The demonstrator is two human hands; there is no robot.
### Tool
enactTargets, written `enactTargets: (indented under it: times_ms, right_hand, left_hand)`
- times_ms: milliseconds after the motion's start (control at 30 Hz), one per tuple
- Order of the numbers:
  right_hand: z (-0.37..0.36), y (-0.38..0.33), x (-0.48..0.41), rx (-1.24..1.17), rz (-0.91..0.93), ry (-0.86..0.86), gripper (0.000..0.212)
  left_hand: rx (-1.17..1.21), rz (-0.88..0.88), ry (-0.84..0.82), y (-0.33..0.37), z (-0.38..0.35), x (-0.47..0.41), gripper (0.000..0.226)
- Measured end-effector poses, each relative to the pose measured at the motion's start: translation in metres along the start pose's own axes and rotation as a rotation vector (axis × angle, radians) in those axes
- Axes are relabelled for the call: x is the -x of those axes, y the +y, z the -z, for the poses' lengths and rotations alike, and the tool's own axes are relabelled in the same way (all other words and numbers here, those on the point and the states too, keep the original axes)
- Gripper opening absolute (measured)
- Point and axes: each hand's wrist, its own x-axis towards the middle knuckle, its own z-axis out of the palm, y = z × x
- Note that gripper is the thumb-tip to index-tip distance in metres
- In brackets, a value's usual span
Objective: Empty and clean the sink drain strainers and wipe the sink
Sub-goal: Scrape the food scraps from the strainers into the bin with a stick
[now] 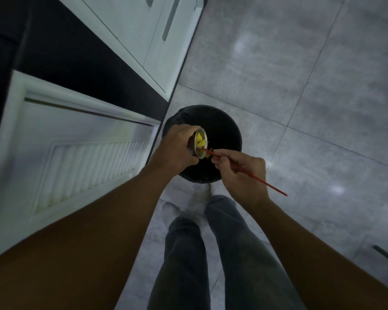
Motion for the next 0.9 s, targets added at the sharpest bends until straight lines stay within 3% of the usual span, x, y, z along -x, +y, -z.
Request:
enactTargets:
  times_ms: [167, 367, 700, 900]
  right_hand:
    - [0.007, 0.0, 0.008, -0.009, -0.004, 0.058, 0.018]
    - [-0.005, -0.003, 0.006, 0.009, 0.0, -0.035, 0.02]
    - [0.01, 0.003, 0.003, -0.056, 0.011, 0.045, 0.02]
    - [-0.003, -0.005, -0.003, -0.077, -0.053, -0.084, 0.026]
  left_hand:
    - [0.015, 0.0, 0.007, -0.002, 0.0, 0.002, 0.082]
    - [0.025, 0.0, 0.014, -0.001, -0.003, 0.003, 0.082]
    - [0.018, 0.006, 0.022, -0.004, -0.003, 0.005, 0.083]
    - [0.01, 0.021, 0.019, -0.002, -0.004, 0.004, 0.085]
